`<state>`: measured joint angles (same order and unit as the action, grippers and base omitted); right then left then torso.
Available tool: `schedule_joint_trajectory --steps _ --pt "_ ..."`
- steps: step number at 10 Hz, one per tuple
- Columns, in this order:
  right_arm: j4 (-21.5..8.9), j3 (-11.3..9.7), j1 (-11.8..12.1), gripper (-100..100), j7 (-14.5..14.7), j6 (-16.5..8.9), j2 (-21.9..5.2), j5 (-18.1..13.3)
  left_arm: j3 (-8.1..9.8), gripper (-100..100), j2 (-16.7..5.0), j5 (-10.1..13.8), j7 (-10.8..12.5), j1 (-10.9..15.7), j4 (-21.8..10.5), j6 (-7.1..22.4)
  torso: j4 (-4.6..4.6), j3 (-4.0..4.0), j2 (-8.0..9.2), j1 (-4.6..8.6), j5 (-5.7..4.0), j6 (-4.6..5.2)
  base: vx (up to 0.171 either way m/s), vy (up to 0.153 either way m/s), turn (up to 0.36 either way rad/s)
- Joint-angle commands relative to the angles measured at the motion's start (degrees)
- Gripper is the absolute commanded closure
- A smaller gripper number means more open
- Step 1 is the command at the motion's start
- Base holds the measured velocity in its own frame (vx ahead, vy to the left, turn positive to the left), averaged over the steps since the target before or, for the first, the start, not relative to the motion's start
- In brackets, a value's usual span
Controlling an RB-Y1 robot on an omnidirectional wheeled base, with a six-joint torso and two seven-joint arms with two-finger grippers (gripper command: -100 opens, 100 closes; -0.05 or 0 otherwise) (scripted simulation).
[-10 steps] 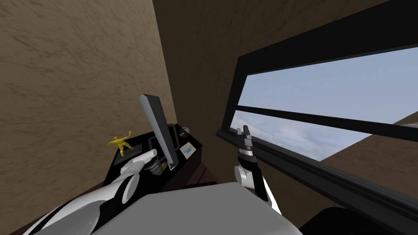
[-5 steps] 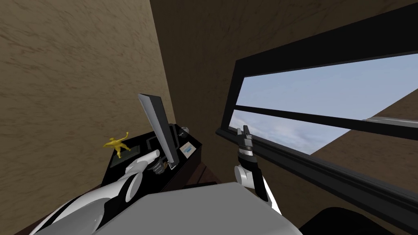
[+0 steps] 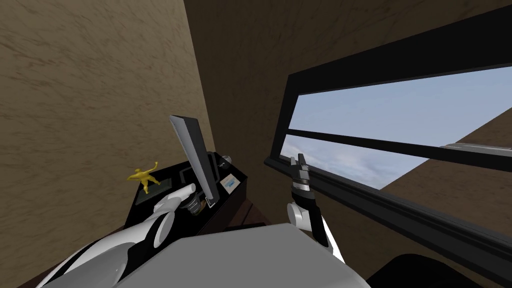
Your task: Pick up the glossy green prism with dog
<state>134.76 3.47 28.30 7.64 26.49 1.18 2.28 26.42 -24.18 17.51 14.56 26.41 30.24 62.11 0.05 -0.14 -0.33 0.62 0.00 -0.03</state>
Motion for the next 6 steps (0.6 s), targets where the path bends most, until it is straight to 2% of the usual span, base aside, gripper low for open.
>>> schedule_joint_trajectory --steps 1,6 --pt "0.0 0.0 0.0 0 0.0 0.0 0.0 0.0 -0.29 100 0.7 -0.1 0.7 -0.7 1.4 0.4 0.00 0.00 0.00 0.00 0.00 0.00 0.004 0.007 0.057" --pt "0.0 0.0 0.0 0 0.0 0.0 0.0 0.0 2.20 100 -2.4 -0.2 -3.8 -0.4 2.1 3.8 -0.03 -0.06 -0.09 0.11 -0.04 -0.09 0.033 -0.037 0.112"
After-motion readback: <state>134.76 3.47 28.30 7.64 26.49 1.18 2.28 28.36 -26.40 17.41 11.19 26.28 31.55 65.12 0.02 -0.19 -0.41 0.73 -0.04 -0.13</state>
